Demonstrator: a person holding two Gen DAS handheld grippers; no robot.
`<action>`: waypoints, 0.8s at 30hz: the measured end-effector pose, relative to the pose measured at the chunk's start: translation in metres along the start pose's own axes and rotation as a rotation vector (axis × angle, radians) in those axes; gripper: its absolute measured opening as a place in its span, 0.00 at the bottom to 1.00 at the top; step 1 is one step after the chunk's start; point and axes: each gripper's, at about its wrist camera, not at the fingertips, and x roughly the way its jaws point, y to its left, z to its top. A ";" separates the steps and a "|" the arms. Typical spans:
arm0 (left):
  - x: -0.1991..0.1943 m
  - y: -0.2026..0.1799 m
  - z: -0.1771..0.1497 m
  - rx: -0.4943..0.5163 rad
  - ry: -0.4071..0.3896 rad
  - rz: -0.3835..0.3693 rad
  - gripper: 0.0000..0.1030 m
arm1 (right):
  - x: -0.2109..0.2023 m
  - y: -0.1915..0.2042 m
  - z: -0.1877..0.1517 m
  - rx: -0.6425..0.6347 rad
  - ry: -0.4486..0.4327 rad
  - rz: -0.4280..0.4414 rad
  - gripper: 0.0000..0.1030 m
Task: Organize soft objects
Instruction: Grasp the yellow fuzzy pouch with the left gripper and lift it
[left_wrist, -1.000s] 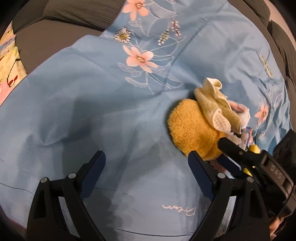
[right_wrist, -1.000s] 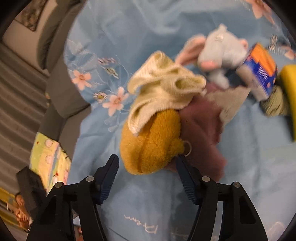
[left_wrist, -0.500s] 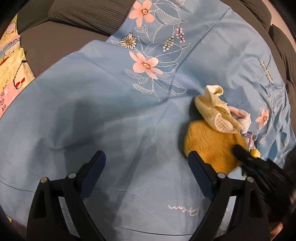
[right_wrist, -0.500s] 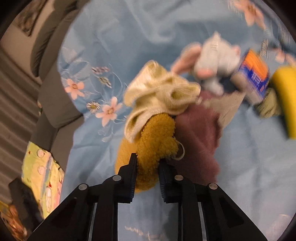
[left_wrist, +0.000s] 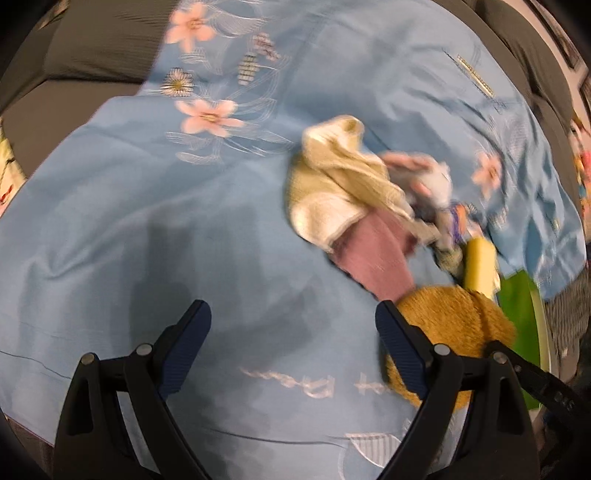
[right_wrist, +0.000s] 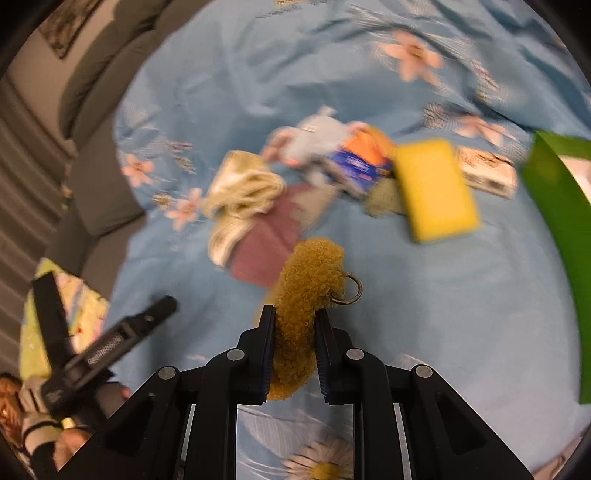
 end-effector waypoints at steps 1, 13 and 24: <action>0.002 -0.008 -0.003 0.024 0.007 -0.007 0.87 | 0.001 -0.006 -0.001 0.008 0.009 -0.010 0.21; 0.019 -0.068 -0.036 0.141 0.100 -0.141 0.85 | -0.011 -0.071 0.015 0.087 0.038 -0.100 0.52; 0.049 -0.098 -0.050 0.208 0.156 -0.157 0.66 | 0.024 -0.085 0.015 0.149 0.121 0.042 0.67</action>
